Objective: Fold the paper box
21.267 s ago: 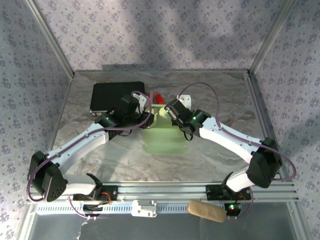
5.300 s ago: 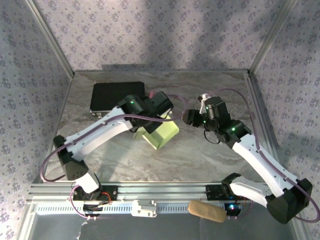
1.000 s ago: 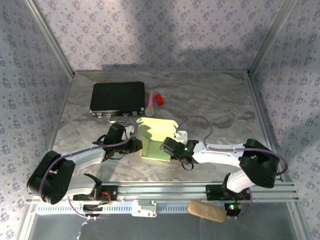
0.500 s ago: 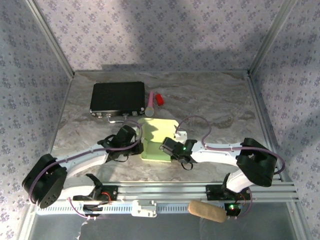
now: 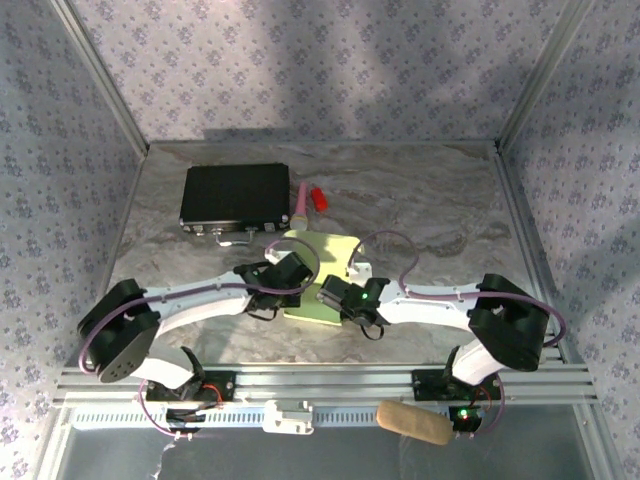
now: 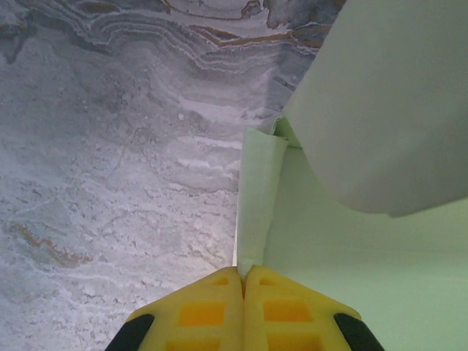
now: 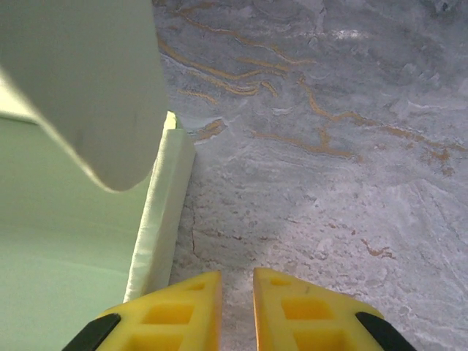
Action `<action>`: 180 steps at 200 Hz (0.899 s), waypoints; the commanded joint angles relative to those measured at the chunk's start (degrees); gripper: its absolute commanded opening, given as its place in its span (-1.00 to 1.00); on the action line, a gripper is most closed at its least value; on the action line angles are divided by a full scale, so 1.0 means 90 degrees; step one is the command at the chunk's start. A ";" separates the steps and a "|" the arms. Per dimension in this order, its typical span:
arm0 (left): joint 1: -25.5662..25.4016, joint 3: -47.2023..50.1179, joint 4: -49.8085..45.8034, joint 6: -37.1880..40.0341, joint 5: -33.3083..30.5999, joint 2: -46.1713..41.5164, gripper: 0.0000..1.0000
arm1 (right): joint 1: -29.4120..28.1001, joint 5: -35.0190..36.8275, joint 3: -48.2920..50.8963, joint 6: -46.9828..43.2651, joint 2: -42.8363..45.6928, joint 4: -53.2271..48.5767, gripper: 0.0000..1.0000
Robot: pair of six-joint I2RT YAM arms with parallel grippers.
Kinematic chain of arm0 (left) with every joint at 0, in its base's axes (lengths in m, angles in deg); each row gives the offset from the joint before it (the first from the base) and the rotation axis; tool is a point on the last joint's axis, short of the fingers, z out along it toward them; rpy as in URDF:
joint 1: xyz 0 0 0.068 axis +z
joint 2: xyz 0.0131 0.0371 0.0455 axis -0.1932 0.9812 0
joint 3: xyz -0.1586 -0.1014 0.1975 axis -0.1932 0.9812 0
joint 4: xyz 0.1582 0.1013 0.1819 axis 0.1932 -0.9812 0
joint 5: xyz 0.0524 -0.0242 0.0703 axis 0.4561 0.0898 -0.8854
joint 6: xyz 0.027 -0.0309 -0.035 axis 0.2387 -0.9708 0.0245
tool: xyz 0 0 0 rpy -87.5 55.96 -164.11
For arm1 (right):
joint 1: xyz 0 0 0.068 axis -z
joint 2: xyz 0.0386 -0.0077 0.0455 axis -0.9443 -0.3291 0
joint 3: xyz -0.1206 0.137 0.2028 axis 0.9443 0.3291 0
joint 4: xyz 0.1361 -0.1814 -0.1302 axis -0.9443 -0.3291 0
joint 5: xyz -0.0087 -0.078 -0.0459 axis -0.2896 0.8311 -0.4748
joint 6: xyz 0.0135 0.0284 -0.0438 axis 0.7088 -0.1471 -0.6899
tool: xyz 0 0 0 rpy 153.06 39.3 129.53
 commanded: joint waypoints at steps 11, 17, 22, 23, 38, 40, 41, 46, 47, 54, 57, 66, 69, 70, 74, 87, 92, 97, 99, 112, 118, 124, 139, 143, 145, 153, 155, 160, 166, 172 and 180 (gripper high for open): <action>-0.0192 -0.0186 -0.0502 -0.0039 -0.0215 0.0163 -1.00 | -0.0048 0.0093 -0.0196 -0.0030 -0.0089 -0.0006 -0.61; -0.0184 -0.0176 -0.0447 -0.0002 -0.0196 0.0129 -1.00 | -0.0053 0.0096 -0.0197 -0.0026 -0.0089 -0.0002 -0.61; -0.0173 -0.0156 -0.0400 0.0041 -0.0163 0.0112 -0.94 | -0.0053 0.0091 -0.0199 -0.0026 -0.0089 0.0000 -0.61; -0.0173 -0.0151 -0.0389 0.0050 -0.0154 0.0107 -0.93 | -0.0048 0.0094 -0.0197 -0.0026 -0.0089 0.0004 -0.61; -0.0089 -0.0083 -0.0234 0.0177 0.0006 0.0043 -0.64 | -0.0033 0.0065 -0.0204 -0.0053 -0.0089 0.0032 -0.61; -0.0074 -0.0076 -0.0213 0.0192 0.0030 0.0038 -0.63 | -0.0033 0.0066 -0.0204 -0.0055 -0.0089 0.0031 -0.62; -0.0065 -0.0072 -0.0203 0.0199 0.0035 0.0035 -0.63 | -0.0033 0.0062 -0.0204 -0.0060 -0.0089 0.0029 -0.62; -0.0034 -0.0048 -0.0155 0.0238 0.0091 0.0025 -0.61 | -0.0024 0.0052 -0.0186 -0.0057 -0.0089 0.0042 -0.62; -0.0025 -0.0043 -0.0154 0.0242 0.0095 0.0029 -0.61 | -0.0024 0.0049 -0.0190 -0.0056 -0.0089 0.0044 -0.62; 0.0025 -0.0034 -0.0106 0.0282 0.0140 0.0036 -0.60 | -0.0009 0.0048 -0.0177 -0.0065 -0.0089 0.0048 -0.62; 0.0038 -0.0026 -0.0085 0.0310 0.0152 0.0042 -0.59 | -0.0013 0.0047 -0.0177 -0.0073 -0.0089 0.0058 -0.62; 0.0101 -0.0009 -0.0043 0.0379 0.0218 0.0060 -0.55 | -0.0001 0.0029 -0.0172 -0.0070 -0.0098 0.0062 -0.63; 0.0114 -0.0007 -0.0024 0.0393 0.0246 0.0064 -0.53 | 0.0005 0.0028 -0.0175 -0.0074 -0.0096 0.0073 -0.63; 0.0122 -0.0003 -0.0015 0.0397 0.0251 0.0068 -0.52 | 0.0005 0.0028 -0.0170 -0.0079 -0.0097 0.0075 -0.63; 0.0151 0.0001 0.0014 0.0423 0.0272 0.0075 -0.50 | 0.0006 0.0016 -0.0165 -0.0090 -0.0090 0.0085 -0.63; 0.0223 -0.0004 0.0071 0.0519 0.0351 0.0122 -0.48 | 0.0009 0.0018 -0.0165 -0.0085 -0.0099 0.0098 -0.64; 0.0241 -0.0025 0.0080 0.0545 0.0352 0.0130 -0.47 | 0.0008 0.0008 -0.0165 -0.0091 -0.0112 0.0104 -0.64; 0.0259 -0.0035 0.0088 0.0573 0.0357 0.0142 -0.46 | 0.0006 0.0000 -0.0161 -0.0087 -0.0112 0.0099 -0.65; 0.0265 -0.0037 0.0097 0.0581 0.0361 0.0141 -0.44 | 0.0008 -0.0001 -0.0164 -0.0095 -0.0117 0.0099 -0.65; 0.0295 -0.0072 0.0129 0.0657 0.0365 0.0130 -0.32 | 0.0006 -0.0011 -0.0180 -0.0099 -0.0135 0.0096 -0.66; 0.0305 -0.0105 0.0121 0.0684 0.0358 0.0125 -0.25 | 0.0007 -0.0011 -0.0182 -0.0098 -0.0138 0.0097 -0.66; 0.0320 -0.0142 0.0127 0.0721 0.0358 0.0122 -0.20 | 0.0011 -0.0011 -0.0175 -0.0094 -0.0143 0.0090 -0.66; 0.0360 -0.0212 0.0164 0.0804 0.0409 0.0159 -0.15 | 0.0018 -0.0011 -0.0167 -0.0100 -0.0140 0.0075 -0.67; 0.0378 -0.0237 0.0168 0.0819 0.0419 0.0185 -0.15 | 0.0015 -0.0011 -0.0172 -0.0099 -0.0140 0.0070 -0.67; 0.0377 -0.0246 0.0168 0.0833 0.0421 0.0190 -0.15 | 0.0015 -0.0011 -0.0177 -0.0102 -0.0141 0.0075 -0.67; 0.0409 -0.0288 0.0187 0.0886 0.0457 0.0233 -0.15 | 0.0015 -0.0003 -0.0175 -0.0093 -0.0138 0.0062 -0.67; 0.0417 -0.0298 0.0188 0.0896 0.0465 0.0241 -0.15 | 0.0015 -0.0007 -0.0180 -0.0089 -0.0138 0.0065 -0.67; 0.0421 -0.0335 0.0188 0.0914 0.0476 0.0263 -0.15 | 0.0015 -0.0010 -0.0175 -0.0091 -0.0140 0.0057 -0.67; 0.0432 -0.0356 0.0198 0.0943 0.0477 0.0296 -0.15 | 0.0017 -0.0015 -0.0181 -0.0091 -0.0135 0.0063 -0.67; 0.0446 -0.0385 0.0198 0.0970 0.0475 0.0331 -0.15 | 0.0018 -0.0016 -0.0182 -0.0089 -0.0129 0.0062 -0.67; 0.0478 -0.0418 0.0207 0.1003 0.0516 0.0396 -0.16 | 0.0016 -0.0011 -0.0168 -0.0094 -0.0128 0.0058 -0.67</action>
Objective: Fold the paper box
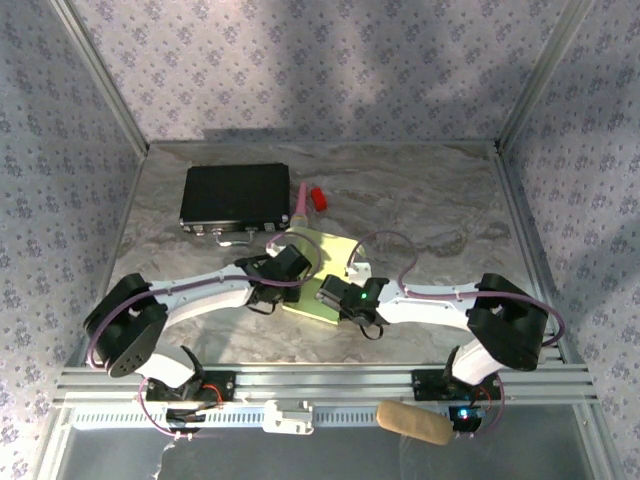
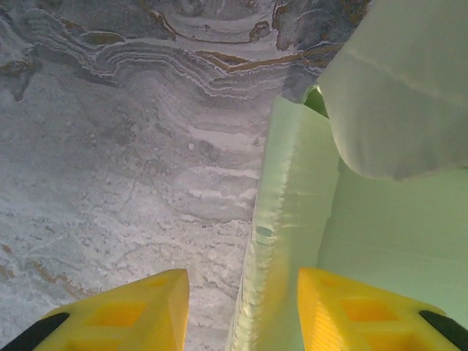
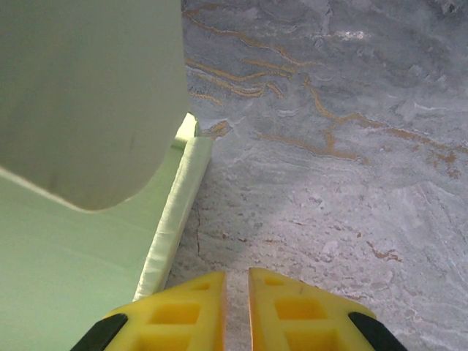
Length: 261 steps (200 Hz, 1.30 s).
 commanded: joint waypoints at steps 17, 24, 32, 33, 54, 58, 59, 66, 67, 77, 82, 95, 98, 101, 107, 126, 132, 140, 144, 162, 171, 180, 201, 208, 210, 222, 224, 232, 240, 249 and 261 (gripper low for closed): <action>0.0109 -0.0303 0.0228 0.0409 0.0315 0.0324 -0.18 | 0.0020 -0.0004 -0.0143 -0.0073 -0.0085 0.0025 -0.67; 0.0122 -0.0330 0.0262 0.0456 0.0314 0.0365 -0.18 | 0.0018 -0.0005 -0.0149 -0.0074 -0.0087 0.0024 -0.67; 0.0129 -0.0353 0.0328 0.0481 0.0311 0.0387 -0.19 | 0.0023 -0.0014 -0.0136 -0.0074 -0.0092 0.0022 -0.67; 0.0130 -0.0353 0.0338 0.0487 0.0315 0.0393 -0.19 | 0.0023 -0.0014 -0.0137 -0.0073 -0.0089 0.0019 -0.67; 0.0128 -0.0363 0.0445 0.0476 0.0402 0.0471 -0.37 | 0.0042 -0.0023 -0.0112 -0.0072 -0.0077 0.0020 -0.70; 0.0129 -0.0360 0.0446 0.0466 0.0421 0.0501 -0.46 | 0.0042 -0.0024 -0.0115 -0.0072 -0.0071 0.0021 -0.69; 0.0130 -0.0366 0.0441 0.0460 0.0424 0.0513 -0.48 | 0.0042 -0.0024 -0.0112 -0.0077 -0.0069 0.0018 -0.69; 0.0127 -0.0357 0.0417 0.0451 0.0444 0.0569 -0.64 | 0.0051 -0.0016 -0.0114 -0.0077 -0.0062 0.0013 -0.69; 0.0128 -0.0350 0.0421 0.0453 0.0446 0.0571 -0.66 | 0.0056 -0.0015 -0.0112 -0.0080 -0.0064 0.0009 -0.70; 0.0094 -0.0298 0.0425 0.0404 0.0452 0.0597 -0.84 | 0.0060 -0.0014 -0.0110 -0.0078 -0.0043 0.0014 -0.70; 0.0072 -0.0272 0.0440 0.0373 0.0430 0.0585 -0.91 | 0.0067 -0.0014 -0.0114 -0.0072 -0.0038 0.0001 -0.70; -0.0056 -0.0196 0.0408 0.0294 0.0232 0.0522 -0.96 | 0.0071 0.0001 -0.0125 -0.0077 -0.0038 -0.0006 -0.70; -0.0082 -0.0184 0.0403 0.0278 0.0201 0.0516 -0.97 | 0.0071 -0.0003 -0.0120 -0.0075 -0.0038 -0.0005 -0.70; -0.0110 -0.0177 0.0390 0.0262 0.0149 0.0511 -0.98 | 0.0072 -0.0004 -0.0122 -0.0070 -0.0044 -0.0008 -0.70; -0.0154 -0.0164 0.0356 0.0247 0.0055 0.0505 -1.00 | 0.0072 0.0003 -0.0122 -0.0054 -0.0048 -0.0004 -0.70; -0.0376 -0.0239 0.0119 0.0150 -0.0465 0.0604 -1.00 | 0.0072 0.0040 -0.0148 -0.0021 -0.0103 -0.0042 -0.72; -0.0463 -0.0284 0.0010 0.0115 -0.0678 0.0665 -1.00 | 0.0064 0.0054 -0.0171 -0.0014 -0.0120 -0.0061 -0.73; -0.0559 -0.0344 -0.0110 0.0048 -0.0902 0.0749 -1.00 | 0.0057 0.0063 -0.0184 -0.0010 -0.0149 -0.0074 -0.73; -0.0594 -0.0358 -0.0164 0.0008 -0.1005 0.0786 -1.00 | 0.0052 0.0059 -0.0190 -0.0006 -0.0155 -0.0076 -0.73; -0.0738 -0.0404 -0.0255 -0.0126 -0.1247 0.0937 -1.00 | 0.0042 0.0074 -0.0183 -0.0009 -0.0187 -0.0064 -0.74; -0.0749 -0.0402 -0.0229 -0.0151 -0.1231 0.0973 -0.99 | 0.0046 0.0064 -0.0185 -0.0018 -0.0200 -0.0047 -0.75; -0.0749 -0.0370 -0.0155 -0.0148 -0.1178 0.0956 -0.94 | 0.0044 0.0055 -0.0187 -0.0022 -0.0209 -0.0052 -0.76; -0.0749 -0.0347 -0.0122 -0.0120 -0.1203 0.0799 -0.87 | 0.0043 0.0064 -0.0159 -0.0013 -0.0181 -0.0080 -0.77; -0.0749 -0.0349 -0.0122 -0.0079 -0.1200 0.0745 -0.87 | 0.0051 0.0064 -0.0159 -0.0017 -0.0171 -0.0073 -0.78; -0.0749 -0.0340 -0.0122 -0.0070 -0.1195 0.0729 -0.87 | 0.0052 0.0064 -0.0158 -0.0014 -0.0166 -0.0075 -0.78; -0.0744 -0.0359 -0.0153 0.0018 -0.1153 0.0691 -0.86 | 0.0062 0.0064 -0.0184 -0.0032 -0.0161 -0.0090 -0.78; -0.0746 -0.0372 -0.0173 0.0035 -0.1149 0.0700 -0.86 | 0.0057 0.0069 -0.0187 -0.0033 -0.0159 -0.0099 -0.78; -0.0735 -0.0440 -0.0266 0.0057 -0.1080 0.0743 -0.75 | 0.0062 0.0069 -0.0199 -0.0042 -0.0164 -0.0117 -0.79; -0.0744 -0.0490 -0.0360 0.0073 -0.1034 0.0791 -0.61 | 0.0071 0.0073 -0.0222 -0.0048 -0.0165 -0.0119 -0.79; -0.0757 -0.0502 -0.0395 0.0052 -0.0983 0.0794 -0.46 | 0.0072 0.0069 -0.0233 -0.0063 -0.0173 -0.0117 -0.80; -0.0764 -0.0425 -0.0362 0.0017 -0.0969 0.0696 -0.30 | 0.0073 0.0074 -0.0230 -0.0071 -0.0171 -0.0103 -0.80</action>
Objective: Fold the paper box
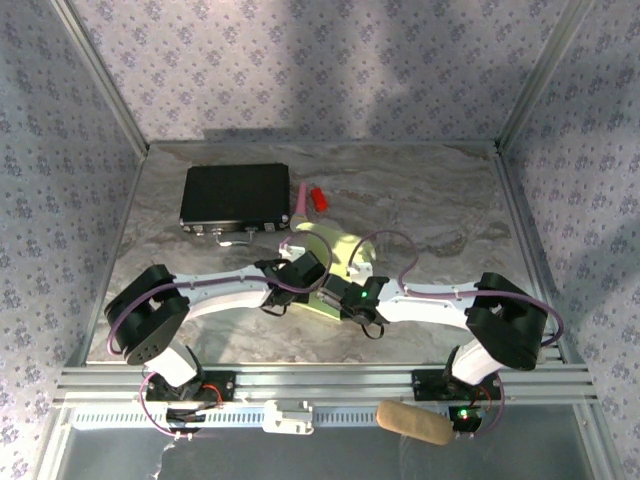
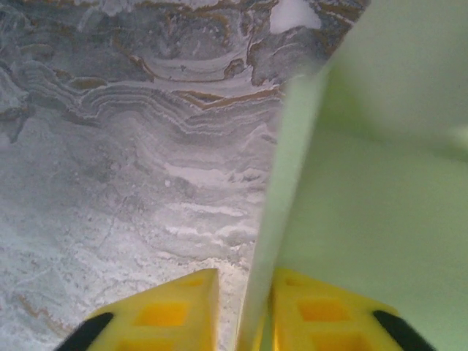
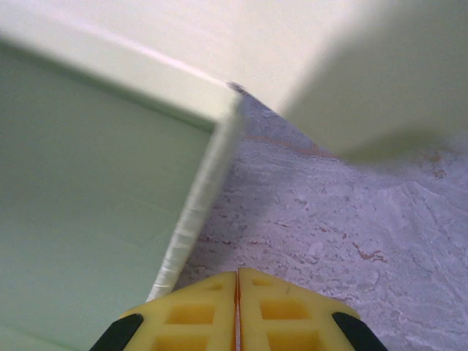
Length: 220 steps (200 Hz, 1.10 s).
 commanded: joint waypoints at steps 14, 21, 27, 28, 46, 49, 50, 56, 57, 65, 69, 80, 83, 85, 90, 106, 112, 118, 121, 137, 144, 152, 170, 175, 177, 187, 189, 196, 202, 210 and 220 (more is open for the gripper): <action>-0.0196 0.0056 -0.0348 0.0188 0.0071 -0.0200 -0.25 | -0.0001 0.0070 -0.0228 -0.0007 -0.0147 -0.0006 -0.80; -0.0198 0.0091 -0.0344 0.0182 0.0088 -0.0312 -0.24 | -0.0001 0.0062 -0.0221 -0.0008 -0.0139 -0.0007 -0.80; -0.0195 0.0119 -0.0332 0.0175 0.0111 -0.0420 -0.23 | -0.0001 0.0071 -0.0223 -0.0025 -0.0142 -0.0014 -0.80; -0.0197 0.0129 -0.0333 0.0178 0.0109 -0.0445 -0.22 | -0.0001 0.0071 -0.0226 -0.0025 -0.0140 -0.0019 -0.80; -0.0191 0.0199 -0.0334 0.0202 0.0089 -0.0784 -0.18 | 0.0007 0.0069 -0.0244 -0.0033 -0.0131 -0.0034 -0.80; -0.0189 0.0212 -0.0334 0.0210 0.0086 -0.0848 -0.17 | 0.0008 0.0080 -0.0249 -0.0037 -0.0137 -0.0039 -0.80; -0.0189 0.0215 -0.0334 0.0211 0.0082 -0.0864 -0.16 | 0.0008 0.0076 -0.0249 -0.0036 -0.0133 -0.0041 -0.80; -0.0188 0.0230 -0.0331 0.0237 0.0065 -0.0979 -0.12 | 0.0010 0.0086 -0.0260 -0.0037 -0.0131 -0.0052 -0.80; -0.0188 0.0229 -0.0332 0.0239 0.0062 -0.1003 -0.11 | 0.0009 0.0084 -0.0259 -0.0036 -0.0130 -0.0048 -0.80; -0.0155 0.0238 -0.0323 0.0279 0.0099 -0.1140 -0.07 | 0.0009 0.0081 -0.0258 -0.0041 -0.0138 -0.0047 -0.80; -0.0134 0.0238 -0.0316 0.0297 0.0134 -0.1201 -0.05 | 0.0008 0.0081 -0.0263 -0.0045 -0.0133 -0.0044 -0.80; -0.0035 0.0253 -0.0271 0.0387 0.0302 -0.1332 -0.01 | 0.0008 0.0077 -0.0259 -0.0042 -0.0134 -0.0053 -0.80; 0.0007 0.0248 -0.0255 0.0409 0.0359 -0.1357 -0.01 | 0.0008 0.0082 -0.0258 -0.0036 -0.0134 -0.0056 -0.80; 0.0031 0.0250 -0.0250 0.0429 0.0383 -0.1368 -0.01 | 0.0008 0.0082 -0.0266 -0.0036 -0.0137 -0.0056 -0.80; 0.0092 0.0252 -0.0250 0.0467 0.0462 -0.1377 -0.01 | 0.0008 0.0083 -0.0262 -0.0034 -0.0134 -0.0053 -0.80; 0.0294 0.0263 -0.0293 0.0599 0.0580 -0.1366 -0.02 | 0.0001 0.0091 -0.0261 -0.0024 -0.0125 -0.0066 -0.80; 0.0355 0.0266 -0.0302 0.0642 0.0613 -0.1351 -0.03 | -0.0001 0.0093 -0.0261 -0.0025 -0.0120 -0.0067 -0.80; 0.0426 0.0262 -0.0302 0.0681 0.0610 -0.1334 -0.04 | -0.0001 0.0091 -0.0263 -0.0033 -0.0119 -0.0059 -0.80; 0.0444 0.0260 -0.0299 0.0702 0.0615 -0.1326 -0.05 | 0.0001 0.0091 -0.0259 -0.0030 -0.0119 -0.0058 -0.80; 0.0546 0.0205 -0.0298 0.0823 0.0578 -0.1292 -0.07 | -0.0001 0.0091 -0.0269 -0.0043 -0.0142 -0.0064 -0.80; 0.0549 0.0147 -0.0345 0.0868 0.0494 -0.1267 -0.08 | 0.0000 0.0091 -0.0274 -0.0036 -0.0156 -0.0064 -0.80; 0.0563 0.0093 -0.0388 0.0892 0.0412 -0.1264 -0.08 | 0.0004 0.0091 -0.0282 -0.0036 -0.0156 -0.0069 -0.80; 0.0612 0.0025 -0.0441 0.0925 0.0360 -0.1301 -0.09 | -0.0011 0.0117 -0.0289 -0.0034 -0.0148 -0.0104 -0.80; 0.0614 0.0030 -0.0448 0.0925 0.0345 -0.1338 -0.08 | -0.0011 0.0137 -0.0296 -0.0036 -0.0138 -0.0128 -0.80; 0.0620 0.0024 -0.0440 0.0927 0.0357 -0.1363 -0.08 | -0.0016 0.0144 -0.0297 -0.0041 -0.0128 -0.0131 -0.80; 0.0631 0.0031 -0.0448 0.0960 0.0369 -0.1508 -0.05 | -0.0029 0.0195 -0.0287 -0.0073 -0.0070 -0.0160 -0.76; 0.0636 0.0030 -0.0455 0.0963 0.0371 -0.1543 -0.05 | -0.0030 0.0203 -0.0283 -0.0086 -0.0058 -0.0161 -0.75; 0.0666 -0.0010 -0.0503 0.1004 0.0371 -0.1699 -0.04 | -0.0043 0.0249 -0.0260 -0.0152 0.0003 -0.0147 -0.70; 0.0707 -0.0042 -0.0558 0.1038 0.0412 -0.1850 -0.02 | -0.0067 0.0290 -0.0235 -0.0214 0.0083 -0.0116 -0.64; 0.0788 -0.0111 -0.0610 0.1143 0.0494 -0.2063 -0.01 | -0.0106 0.0341 -0.0215 -0.0315 0.0196 -0.0093 -0.55; 0.0943 -0.0226 -0.0671 0.1321 0.0691 -0.2294 0.00 | -0.0115 0.0367 -0.0218 -0.0390 0.0333 -0.0162 -0.45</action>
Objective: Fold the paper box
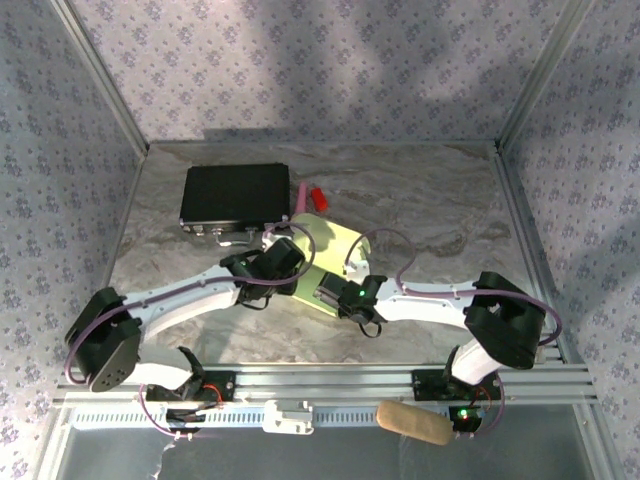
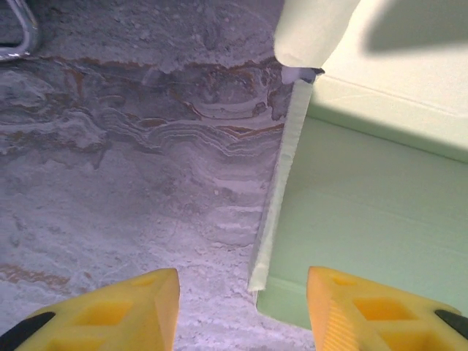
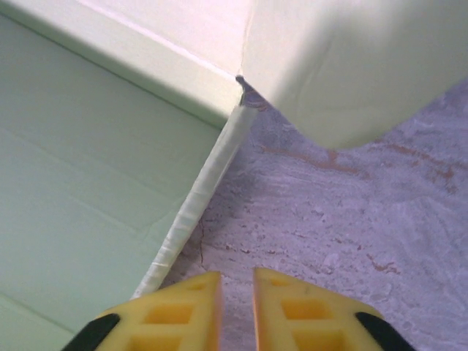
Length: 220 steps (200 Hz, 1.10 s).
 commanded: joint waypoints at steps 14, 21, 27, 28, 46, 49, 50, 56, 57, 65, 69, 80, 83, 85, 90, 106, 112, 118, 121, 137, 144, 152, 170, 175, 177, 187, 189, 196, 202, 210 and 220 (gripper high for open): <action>0.0612 -0.0660 -0.0420 0.0714 0.0653 -0.0858 0.02 | -0.0099 0.0382 -0.0127 -0.0317 0.0527 -0.0342 -0.31; 0.0802 -0.0836 -0.0572 0.0902 0.0832 -0.0898 0.02 | -0.0106 0.0423 -0.0165 -0.0353 0.0629 -0.0447 -0.26; 0.0965 -0.0997 -0.0703 0.1110 0.0970 -0.0889 0.03 | -0.0113 0.0454 -0.0197 -0.0397 0.0730 -0.0580 -0.22; 0.0992 -0.1016 -0.0723 0.1130 0.1001 -0.0888 0.03 | -0.0118 0.0457 -0.0199 -0.0397 0.0738 -0.0609 -0.21; 0.1497 -0.1548 -0.1017 0.1842 0.1658 -0.0633 0.05 | -0.0110 0.0483 -0.0163 -0.0495 0.1144 -0.0821 -0.12; 0.1552 -0.1645 -0.1052 0.1977 0.1757 -0.0566 0.05 | -0.0096 0.0463 -0.0162 -0.0524 0.1226 -0.0840 -0.11; 0.1579 -0.1677 -0.1054 0.2022 0.1800 -0.0536 0.05 | -0.0090 0.0461 -0.0162 -0.0534 0.1240 -0.0846 -0.11; 0.1686 -0.1870 -0.1057 0.2285 0.2016 -0.0365 0.04 | -0.0067 0.0436 -0.0152 -0.0580 0.1384 -0.0901 -0.09; 0.1699 -0.1902 -0.1056 0.2337 0.2066 -0.0338 0.04 | -0.0061 0.0432 -0.0157 -0.0592 0.1412 -0.0910 -0.09; 0.1765 -0.2130 -0.1212 0.2726 0.2346 -0.0105 0.05 | -0.0006 0.0412 -0.0161 -0.0691 0.1615 -0.0996 -0.07; 0.1787 -0.2239 -0.1205 0.2915 0.2434 0.0039 0.04 | 0.0024 0.0399 -0.0175 -0.0737 0.1718 -0.1046 -0.07; 0.1854 -0.2489 -0.1173 0.3428 0.2548 0.0362 0.04 | 0.0165 0.0299 -0.0200 -0.0911 0.2012 -0.1179 -0.07; 0.1876 -0.2565 -0.1165 0.3548 0.2576 0.0458 0.04 | 0.0212 0.0251 -0.0209 -0.0977 0.2093 -0.1196 -0.06; 0.1900 -0.2619 -0.1164 0.3616 0.2600 0.0524 0.03 | 0.0251 0.0201 -0.0212 -0.1000 0.2152 -0.1216 -0.06; 0.1978 -0.2741 -0.1145 0.3772 0.2708 0.0684 0.03 | 0.0352 0.0100 -0.0226 -0.1124 0.2289 -0.1239 -0.06; 0.2297 -0.3133 -0.1134 0.4108 0.3524 0.1192 0.01 | 0.0845 -0.0540 -0.0235 -0.1664 0.2721 -0.1131 -0.02; 0.2405 -0.3293 -0.1168 0.4236 0.3783 0.1353 0.01 | 0.1069 -0.0861 -0.0279 -0.1893 0.2822 -0.1117 -0.02; 0.2459 -0.3438 -0.1222 0.4378 0.3997 0.1486 0.00 | 0.1309 -0.1113 -0.0361 -0.2063 0.2886 -0.1181 -0.02; 0.2473 -0.3512 -0.1262 0.4470 0.4085 0.1563 0.00 | 0.1445 -0.1235 -0.0411 -0.2144 0.2914 -0.1209 -0.01; 0.2490 -0.3899 -0.1578 0.4926 0.4304 0.1934 0.00 | 0.2102 -0.2048 -0.0709 -0.2723 0.2864 -0.1342 0.01; 0.2496 -0.4062 -0.1696 0.5094 0.4373 0.2067 0.00 | 0.2336 -0.2352 -0.0867 -0.2911 0.2765 -0.1417 0.02; 0.2495 -0.4205 -0.1765 0.5227 0.4434 0.2200 0.00 | 0.2542 -0.2578 -0.1037 -0.3095 0.2606 -0.1507 0.03; 0.2502 -0.4484 -0.1911 0.5497 0.4681 0.2488 0.00 | 0.2843 -0.2805 -0.1382 -0.3320 0.2162 -0.1742 0.02; 0.2504 -0.4558 -0.1970 0.5539 0.4746 0.2564 0.00 | 0.2888 -0.2848 -0.1444 -0.3353 0.2079 -0.1749 0.02; 0.2508 -0.4587 -0.2000 0.5557 0.4783 0.2591 0.00 | 0.2892 -0.2871 -0.1463 -0.3363 0.2053 -0.1750 0.02; 0.2500 -0.4700 -0.2103 0.5628 0.4925 0.2705 0.00 | 0.2952 -0.2913 -0.1572 -0.3409 0.1938 -0.1721 0.00; 0.2502 -0.4711 -0.2109 0.5631 0.4941 0.2726 0.00 | 0.2952 -0.2922 -0.1591 -0.3421 0.1918 -0.1713 0.00; 0.2494 -0.4736 -0.2119 0.5641 0.4946 0.2778 -0.01 | 0.2962 -0.2941 -0.1641 -0.3426 0.1871 -0.1711 -0.01; 0.2495 -0.4746 -0.2125 0.5641 0.4943 0.2819 -0.02 | 0.2954 -0.2945 -0.1672 -0.3417 0.1815 -0.1711 -0.02; 0.2493 -0.4742 -0.2148 0.5664 0.4931 0.2852 -0.03 | 0.2971 -0.2910 -0.1703 -0.3389 0.1723 -0.1734 -0.04; 0.2495 -0.4739 -0.2171 0.5661 0.4939 0.2882 -0.06 | 0.2963 -0.2838 -0.1776 -0.3386 0.1563 -0.1767 -0.06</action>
